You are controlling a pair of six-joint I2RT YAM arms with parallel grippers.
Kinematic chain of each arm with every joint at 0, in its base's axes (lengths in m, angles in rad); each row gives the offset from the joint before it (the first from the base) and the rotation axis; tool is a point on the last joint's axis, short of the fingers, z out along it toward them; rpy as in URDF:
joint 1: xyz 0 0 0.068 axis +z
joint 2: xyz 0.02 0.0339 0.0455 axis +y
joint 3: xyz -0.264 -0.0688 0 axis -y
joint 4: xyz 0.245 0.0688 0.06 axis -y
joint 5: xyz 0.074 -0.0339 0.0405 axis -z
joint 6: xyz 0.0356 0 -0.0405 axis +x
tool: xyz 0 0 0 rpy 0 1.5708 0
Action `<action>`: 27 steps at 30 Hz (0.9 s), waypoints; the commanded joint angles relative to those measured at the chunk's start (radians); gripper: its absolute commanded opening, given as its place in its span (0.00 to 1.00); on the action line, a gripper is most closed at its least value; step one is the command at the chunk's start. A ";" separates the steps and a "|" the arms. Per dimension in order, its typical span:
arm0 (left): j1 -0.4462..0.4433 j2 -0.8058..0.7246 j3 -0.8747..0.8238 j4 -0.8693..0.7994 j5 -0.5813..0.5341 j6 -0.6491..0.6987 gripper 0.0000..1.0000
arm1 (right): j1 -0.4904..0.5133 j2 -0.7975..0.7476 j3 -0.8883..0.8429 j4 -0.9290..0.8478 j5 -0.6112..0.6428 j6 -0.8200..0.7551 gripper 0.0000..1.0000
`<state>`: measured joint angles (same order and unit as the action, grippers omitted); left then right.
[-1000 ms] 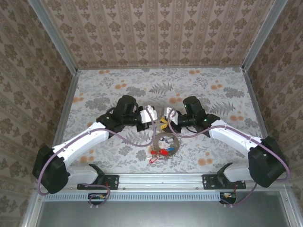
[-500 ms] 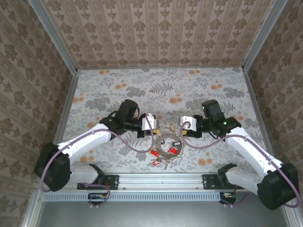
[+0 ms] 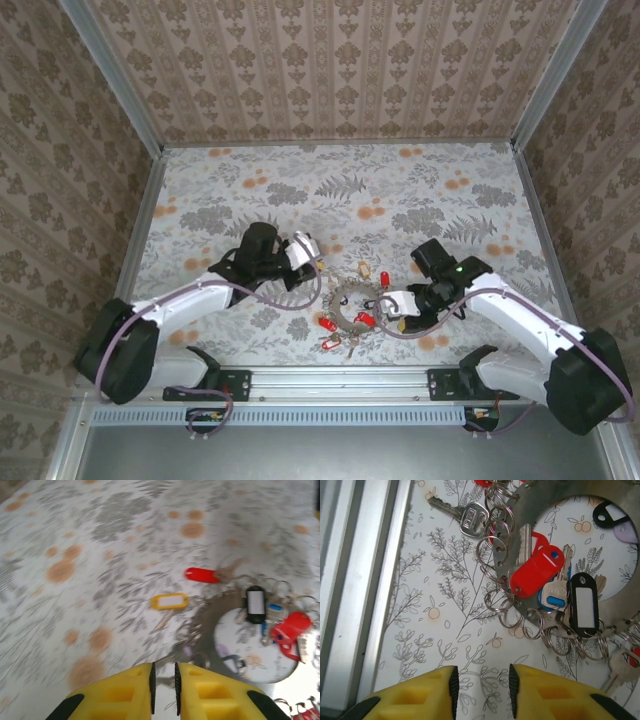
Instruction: Put the keys on the keyring
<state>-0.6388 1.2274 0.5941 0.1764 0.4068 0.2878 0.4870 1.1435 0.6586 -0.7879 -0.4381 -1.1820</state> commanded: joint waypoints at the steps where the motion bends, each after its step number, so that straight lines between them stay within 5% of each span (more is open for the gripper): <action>1: 0.030 -0.082 -0.001 -0.015 -0.206 -0.215 0.30 | 0.034 0.040 -0.013 0.131 0.051 0.002 0.38; 6: 0.121 -0.165 0.001 -0.132 -0.327 -0.405 0.44 | 0.048 0.143 -0.003 0.210 0.108 0.015 0.38; 13: 0.223 -0.213 0.041 -0.322 -0.487 -0.639 0.78 | 0.060 0.217 0.001 0.244 0.113 0.021 0.34; 27: 0.266 -0.182 0.040 -0.371 -0.447 -0.670 0.81 | 0.088 0.287 0.019 0.219 0.096 0.035 0.25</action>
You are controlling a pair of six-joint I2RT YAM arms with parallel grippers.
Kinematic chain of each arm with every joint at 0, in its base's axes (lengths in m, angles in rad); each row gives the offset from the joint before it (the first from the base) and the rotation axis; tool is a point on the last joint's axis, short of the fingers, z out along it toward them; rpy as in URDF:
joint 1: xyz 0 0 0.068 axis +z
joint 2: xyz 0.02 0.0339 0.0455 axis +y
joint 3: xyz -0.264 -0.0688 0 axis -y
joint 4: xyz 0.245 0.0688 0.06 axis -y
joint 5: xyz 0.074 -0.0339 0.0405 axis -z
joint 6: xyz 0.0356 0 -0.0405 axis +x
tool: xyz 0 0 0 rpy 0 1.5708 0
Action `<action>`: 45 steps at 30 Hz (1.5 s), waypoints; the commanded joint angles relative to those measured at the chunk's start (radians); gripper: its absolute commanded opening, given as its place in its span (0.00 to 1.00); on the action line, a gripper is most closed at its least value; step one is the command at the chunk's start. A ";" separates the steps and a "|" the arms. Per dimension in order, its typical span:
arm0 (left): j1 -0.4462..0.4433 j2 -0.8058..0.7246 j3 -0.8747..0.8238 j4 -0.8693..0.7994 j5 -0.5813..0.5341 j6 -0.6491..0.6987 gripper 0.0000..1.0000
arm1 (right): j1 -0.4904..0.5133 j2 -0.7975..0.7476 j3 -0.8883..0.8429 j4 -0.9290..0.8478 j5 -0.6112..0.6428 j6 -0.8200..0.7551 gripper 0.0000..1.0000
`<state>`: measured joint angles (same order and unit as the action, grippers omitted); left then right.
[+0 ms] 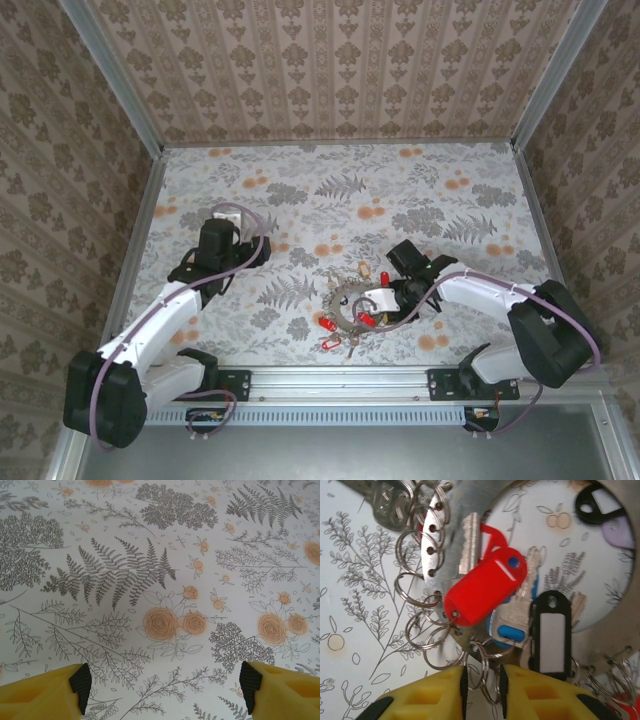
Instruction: Put the keys on the keyring
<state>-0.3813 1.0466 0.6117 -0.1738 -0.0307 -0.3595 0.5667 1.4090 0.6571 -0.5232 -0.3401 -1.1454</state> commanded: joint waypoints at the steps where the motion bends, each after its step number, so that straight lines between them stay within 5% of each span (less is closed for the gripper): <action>1: 0.009 -0.002 0.022 -0.020 -0.011 -0.023 0.81 | 0.011 0.025 0.022 -0.051 -0.001 -0.004 0.24; 8: 0.013 -0.010 0.004 -0.018 -0.015 -0.026 0.80 | 0.014 0.024 0.017 -0.046 0.008 0.006 0.19; 12: 0.013 -0.012 -0.001 0.000 0.018 -0.008 0.79 | 0.014 0.008 0.016 -0.041 0.007 0.013 0.07; 18: -0.006 -0.101 -0.113 0.257 0.206 0.171 0.76 | 0.010 -0.087 -0.001 -0.028 -0.062 0.016 0.01; 24: -0.113 -0.143 -0.167 0.438 0.524 0.521 0.75 | -0.015 -0.224 -0.025 0.036 -0.143 0.033 0.00; 38: -0.319 0.217 0.132 0.272 0.981 0.993 0.67 | -0.036 -0.279 0.142 0.090 -0.277 0.090 0.00; 45: -0.366 0.304 0.217 0.186 0.953 1.093 0.56 | -0.039 -0.318 0.173 0.136 -0.310 0.167 0.00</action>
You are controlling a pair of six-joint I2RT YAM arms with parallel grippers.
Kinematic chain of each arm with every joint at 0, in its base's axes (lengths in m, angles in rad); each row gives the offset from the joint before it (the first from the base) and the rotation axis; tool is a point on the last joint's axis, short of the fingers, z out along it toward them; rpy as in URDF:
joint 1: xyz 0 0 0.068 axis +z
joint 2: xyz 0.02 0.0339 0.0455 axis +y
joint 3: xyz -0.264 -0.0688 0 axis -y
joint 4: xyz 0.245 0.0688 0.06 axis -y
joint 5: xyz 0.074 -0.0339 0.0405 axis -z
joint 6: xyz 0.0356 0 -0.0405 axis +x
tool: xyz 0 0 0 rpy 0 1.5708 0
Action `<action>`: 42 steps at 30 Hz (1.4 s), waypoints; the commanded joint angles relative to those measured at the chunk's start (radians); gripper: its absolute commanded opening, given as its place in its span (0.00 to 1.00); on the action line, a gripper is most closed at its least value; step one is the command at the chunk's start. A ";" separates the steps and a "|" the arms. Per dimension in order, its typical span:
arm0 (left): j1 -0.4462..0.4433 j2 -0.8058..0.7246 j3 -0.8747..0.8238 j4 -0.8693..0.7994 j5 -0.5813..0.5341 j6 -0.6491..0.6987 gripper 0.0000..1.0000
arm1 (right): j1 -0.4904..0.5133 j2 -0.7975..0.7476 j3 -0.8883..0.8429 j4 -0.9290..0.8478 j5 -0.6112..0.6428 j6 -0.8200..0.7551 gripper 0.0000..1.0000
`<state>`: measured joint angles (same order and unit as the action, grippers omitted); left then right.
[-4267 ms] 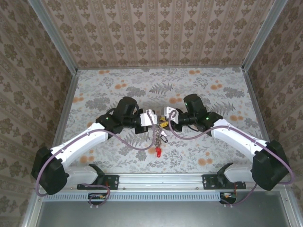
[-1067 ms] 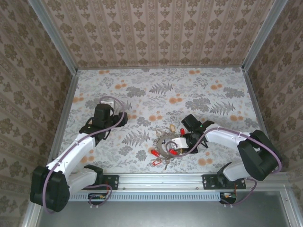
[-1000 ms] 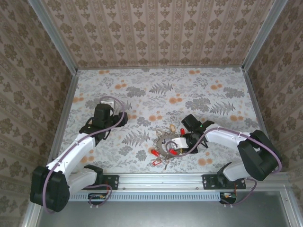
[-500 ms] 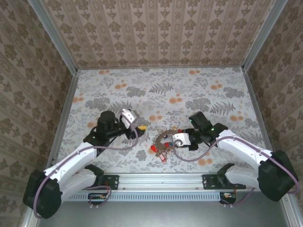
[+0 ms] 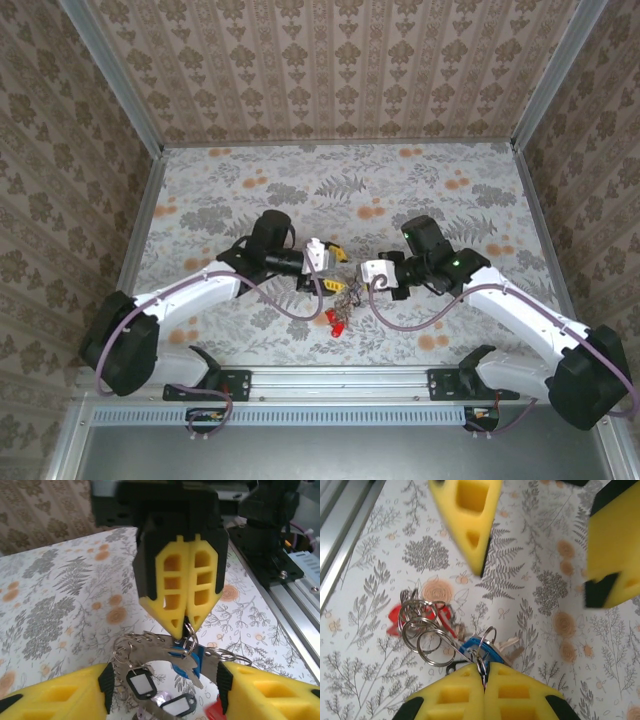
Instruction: Put the keys on the keyring
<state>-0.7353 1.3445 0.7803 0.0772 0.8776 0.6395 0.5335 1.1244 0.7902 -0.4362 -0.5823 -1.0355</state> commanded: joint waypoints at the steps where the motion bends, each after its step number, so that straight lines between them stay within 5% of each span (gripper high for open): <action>1: -0.021 0.011 0.056 -0.067 0.024 0.097 0.55 | -0.007 -0.039 0.040 0.065 -0.067 0.080 0.00; 14: -0.098 -0.014 0.016 0.031 -0.152 0.154 0.34 | -0.009 -0.073 0.009 0.165 -0.078 0.234 0.00; 19: -0.107 -0.025 0.031 -0.069 -0.147 0.261 0.00 | -0.009 -0.072 0.004 0.170 -0.073 0.251 0.00; 28: -0.119 -0.072 -0.012 -0.063 -0.281 0.279 0.00 | -0.065 -0.095 -0.033 0.296 -0.107 0.412 0.00; 31: -0.119 -0.076 -0.021 -0.054 -0.302 0.259 0.07 | -0.075 -0.107 -0.056 0.359 -0.108 0.471 0.00; 42: -0.070 -0.073 -0.035 0.085 -0.187 0.059 0.25 | -0.078 -0.112 -0.136 0.590 -0.091 0.638 0.00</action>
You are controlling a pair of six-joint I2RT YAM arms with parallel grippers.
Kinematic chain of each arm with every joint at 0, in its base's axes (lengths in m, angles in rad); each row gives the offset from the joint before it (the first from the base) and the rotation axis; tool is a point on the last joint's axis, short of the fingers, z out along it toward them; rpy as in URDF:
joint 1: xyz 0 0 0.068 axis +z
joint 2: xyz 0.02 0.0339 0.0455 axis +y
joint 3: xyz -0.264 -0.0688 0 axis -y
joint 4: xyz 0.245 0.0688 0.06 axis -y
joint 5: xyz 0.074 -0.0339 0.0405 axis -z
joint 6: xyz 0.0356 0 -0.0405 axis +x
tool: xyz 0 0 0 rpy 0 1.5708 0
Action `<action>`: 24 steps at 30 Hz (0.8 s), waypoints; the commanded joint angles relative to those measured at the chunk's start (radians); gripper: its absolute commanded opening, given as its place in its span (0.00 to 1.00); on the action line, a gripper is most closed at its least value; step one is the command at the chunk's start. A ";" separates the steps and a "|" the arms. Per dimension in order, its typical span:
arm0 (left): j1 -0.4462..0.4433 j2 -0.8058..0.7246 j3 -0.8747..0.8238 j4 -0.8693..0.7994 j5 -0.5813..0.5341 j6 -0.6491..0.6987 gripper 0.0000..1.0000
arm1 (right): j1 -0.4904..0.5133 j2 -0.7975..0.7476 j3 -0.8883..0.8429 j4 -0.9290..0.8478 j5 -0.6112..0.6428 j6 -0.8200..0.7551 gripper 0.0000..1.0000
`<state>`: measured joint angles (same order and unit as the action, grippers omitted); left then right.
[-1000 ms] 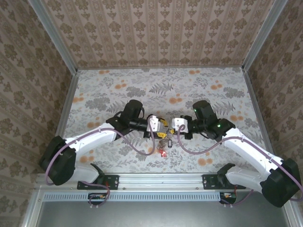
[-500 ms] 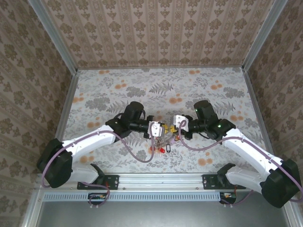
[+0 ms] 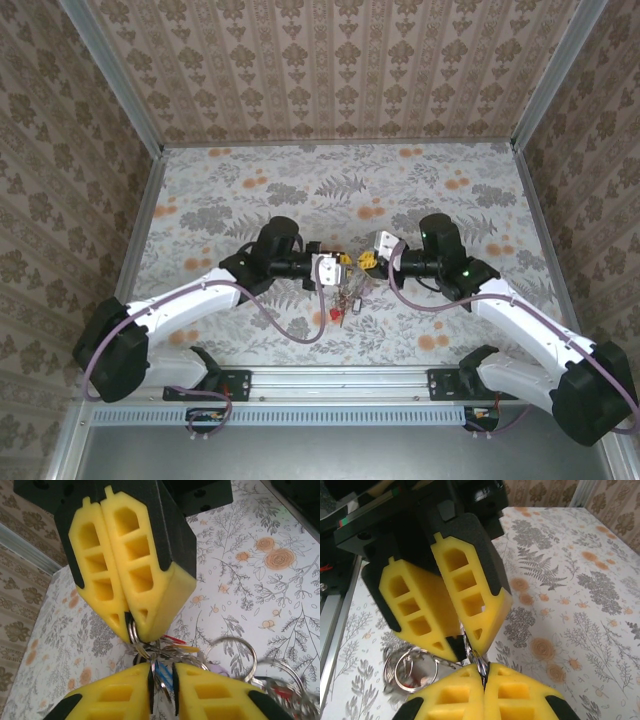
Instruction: Put the keys on the keyring
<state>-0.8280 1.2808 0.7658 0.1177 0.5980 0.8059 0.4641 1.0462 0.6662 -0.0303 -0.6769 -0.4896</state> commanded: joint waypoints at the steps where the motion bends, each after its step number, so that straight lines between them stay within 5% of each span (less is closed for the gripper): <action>1: 0.034 -0.010 -0.024 0.069 0.106 -0.145 0.26 | -0.008 -0.034 -0.018 0.200 0.012 0.104 0.00; 14: 0.088 -0.009 -0.036 0.234 0.118 -0.374 0.28 | 0.005 -0.036 -0.031 0.186 0.014 0.049 0.00; 24: 0.091 0.016 -0.003 0.188 0.176 -0.381 0.29 | 0.018 -0.020 -0.027 0.199 0.019 0.021 0.00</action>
<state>-0.7387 1.2816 0.7399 0.3073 0.7349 0.4507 0.4721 1.0344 0.6189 0.1219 -0.6357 -0.4507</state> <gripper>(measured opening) 0.288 0.067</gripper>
